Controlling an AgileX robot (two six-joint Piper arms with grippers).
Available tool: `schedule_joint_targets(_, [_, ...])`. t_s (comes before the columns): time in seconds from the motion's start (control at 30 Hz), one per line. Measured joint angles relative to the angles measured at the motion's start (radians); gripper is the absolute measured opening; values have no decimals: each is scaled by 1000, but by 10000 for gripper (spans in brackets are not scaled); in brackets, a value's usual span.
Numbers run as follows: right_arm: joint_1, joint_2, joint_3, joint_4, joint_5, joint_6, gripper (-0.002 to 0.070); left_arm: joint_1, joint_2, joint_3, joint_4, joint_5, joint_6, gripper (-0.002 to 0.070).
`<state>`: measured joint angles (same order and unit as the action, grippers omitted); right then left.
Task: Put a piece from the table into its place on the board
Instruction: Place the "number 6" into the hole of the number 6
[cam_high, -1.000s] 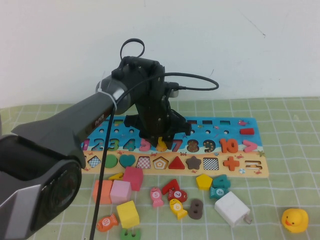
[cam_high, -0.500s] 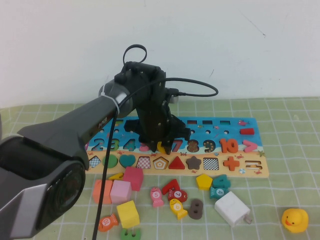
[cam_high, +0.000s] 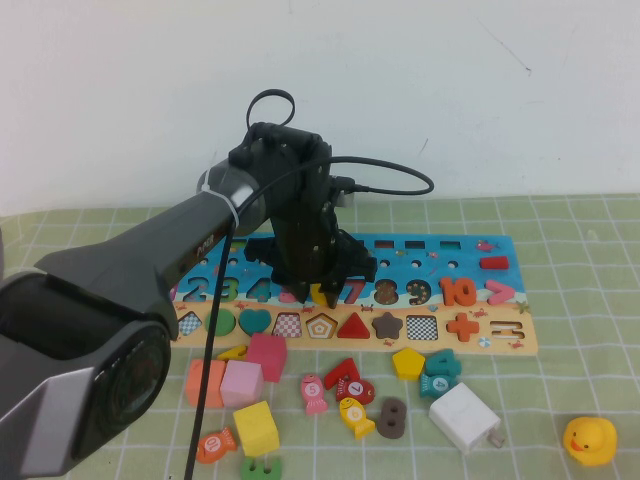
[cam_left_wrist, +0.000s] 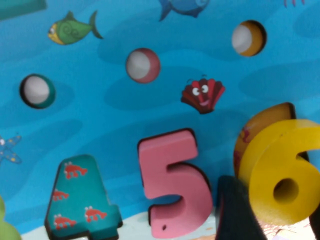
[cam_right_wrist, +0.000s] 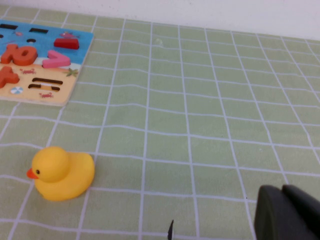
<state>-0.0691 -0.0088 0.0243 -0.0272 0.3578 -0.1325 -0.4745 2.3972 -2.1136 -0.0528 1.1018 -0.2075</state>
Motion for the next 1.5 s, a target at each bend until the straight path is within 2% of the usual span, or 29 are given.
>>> schedule_joint_targets(0.47, [0, 0, 0, 1, 0, 1, -1, 0, 0, 0, 7, -9, -1, 313])
schedule_joint_targets(0.7, [0, 0, 0, 1, 0, 1, -1, 0, 0, -38, 7, -21, -53, 307])
schedule_joint_targets(1.3, [0, 0, 0, 1, 0, 1, -1, 0, 0, -52, 11, -48, -78, 38])
schedule_joint_targets(1.5, [0, 0, 0, 1, 0, 1, -1, 0, 0, -52, 11, -66, -78, 4])
